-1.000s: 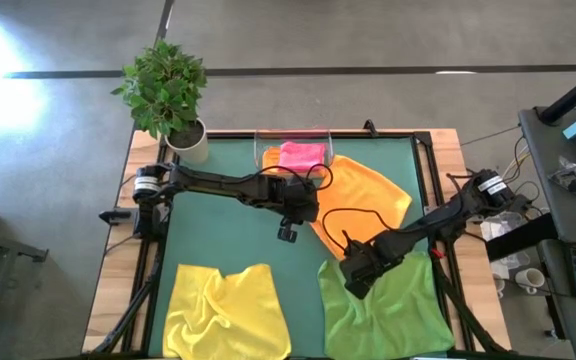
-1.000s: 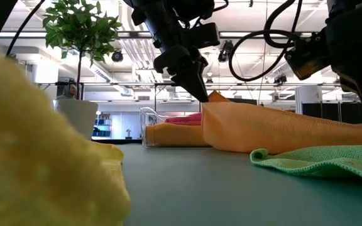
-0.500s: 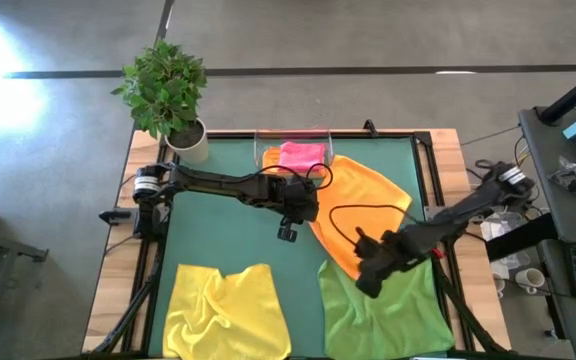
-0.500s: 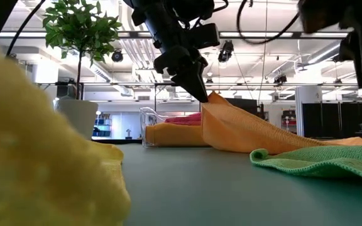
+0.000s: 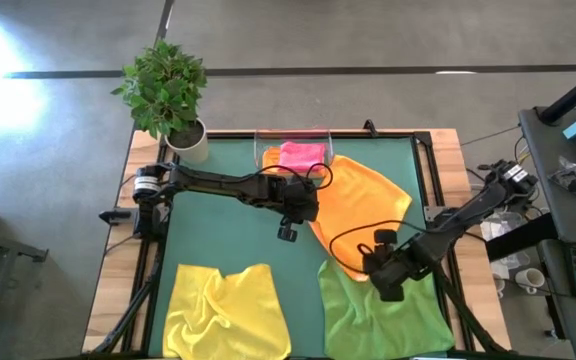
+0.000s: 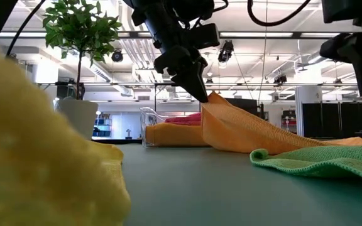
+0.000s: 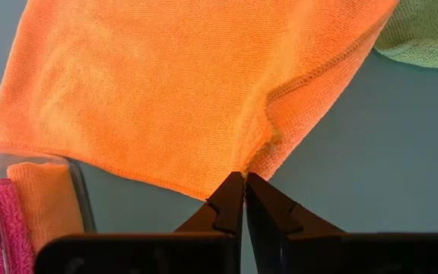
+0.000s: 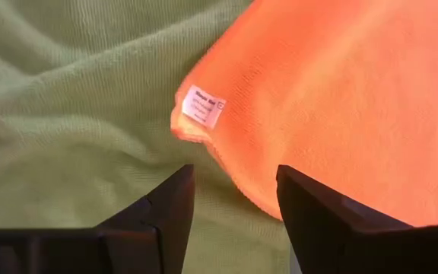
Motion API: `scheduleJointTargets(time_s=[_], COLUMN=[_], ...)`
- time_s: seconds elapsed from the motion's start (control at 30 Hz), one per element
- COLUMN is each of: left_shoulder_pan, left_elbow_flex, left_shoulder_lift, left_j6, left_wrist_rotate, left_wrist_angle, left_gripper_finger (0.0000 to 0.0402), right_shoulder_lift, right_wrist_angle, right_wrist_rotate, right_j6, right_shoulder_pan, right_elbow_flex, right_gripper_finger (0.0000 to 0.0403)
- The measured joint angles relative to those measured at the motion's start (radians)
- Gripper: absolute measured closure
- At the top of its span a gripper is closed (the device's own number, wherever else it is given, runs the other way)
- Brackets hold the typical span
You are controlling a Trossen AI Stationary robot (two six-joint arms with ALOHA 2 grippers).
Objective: Fold microfiber towels
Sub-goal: Fold the orange microfiber cloth
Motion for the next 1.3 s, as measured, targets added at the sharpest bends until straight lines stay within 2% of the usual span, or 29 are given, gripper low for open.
scheduleJointTargets(time_s=[0.27, 0.47, 0.73, 1.07, 1.3], left_shoulder_pan=[0.000, 0.000, 0.000, 0.000, -0.001], left_elbow_flex=[0.000, 0.000, 0.000, -0.002, -0.003], left_shoulder_lift=[0.000, 0.000, 0.000, 0.000, 0.000], left_j6=[0.000, -0.001, -0.001, -0.001, -0.013], left_wrist_rotate=[-0.002, -0.002, -0.002, 0.022, 0.076], left_wrist_angle=[0.000, 0.000, 0.000, -0.003, -0.015], left_gripper_finger=[0.0401, 0.0401, 0.0401, 0.0401, 0.0401], right_shoulder_lift=[0.105, 0.162, 0.204, 0.209, 0.180], right_wrist_angle=[0.089, 0.088, 0.108, 0.133, 0.132], right_wrist_rotate=[-0.049, -0.043, -0.043, -0.070, -0.069], right_j6=[-0.235, -0.287, -0.283, -0.147, -0.045], right_shoulder_pan=[0.000, 0.000, 0.000, -0.002, -0.002], right_elbow_flex=[0.008, 0.015, 0.015, 0.017, 0.034], right_gripper_finger=[0.0234, 0.0242, 0.0270, 0.0386, 0.0394])
